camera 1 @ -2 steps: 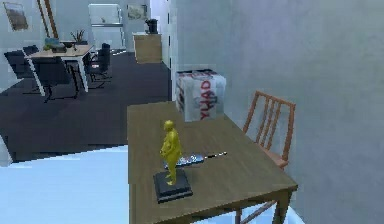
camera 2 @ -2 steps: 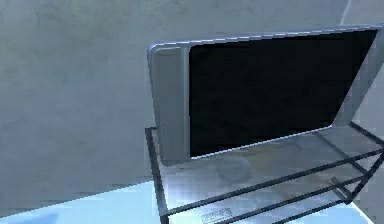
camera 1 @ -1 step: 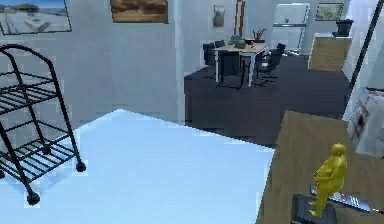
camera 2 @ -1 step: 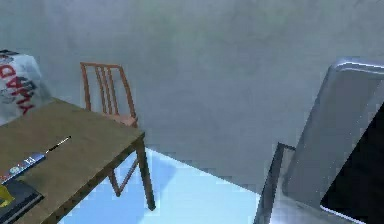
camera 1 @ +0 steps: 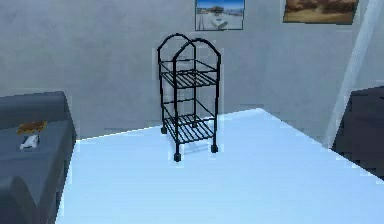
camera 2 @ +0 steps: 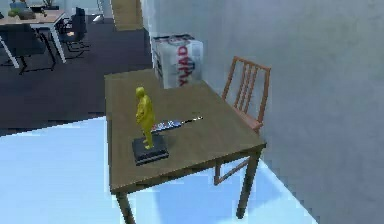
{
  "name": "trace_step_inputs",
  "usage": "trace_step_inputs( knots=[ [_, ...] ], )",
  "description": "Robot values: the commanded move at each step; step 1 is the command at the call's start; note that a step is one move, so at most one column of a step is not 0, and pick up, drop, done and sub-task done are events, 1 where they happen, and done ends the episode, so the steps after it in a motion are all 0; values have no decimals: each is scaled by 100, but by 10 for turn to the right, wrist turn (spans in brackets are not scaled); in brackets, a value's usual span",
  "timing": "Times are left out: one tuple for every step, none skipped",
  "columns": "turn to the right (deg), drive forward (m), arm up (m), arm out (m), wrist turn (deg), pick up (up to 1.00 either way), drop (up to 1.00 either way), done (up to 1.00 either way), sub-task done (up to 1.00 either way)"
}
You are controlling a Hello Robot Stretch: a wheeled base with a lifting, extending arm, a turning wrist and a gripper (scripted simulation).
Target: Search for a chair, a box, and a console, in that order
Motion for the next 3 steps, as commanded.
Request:
trace_step_inputs(
  knots=[
    [0,90,0,0,0,0,0,0,0],
    [-420,0,0,0,0,0,0,0,0],
    [0,5,0,0,0,0,0,0,0]
  ],
)
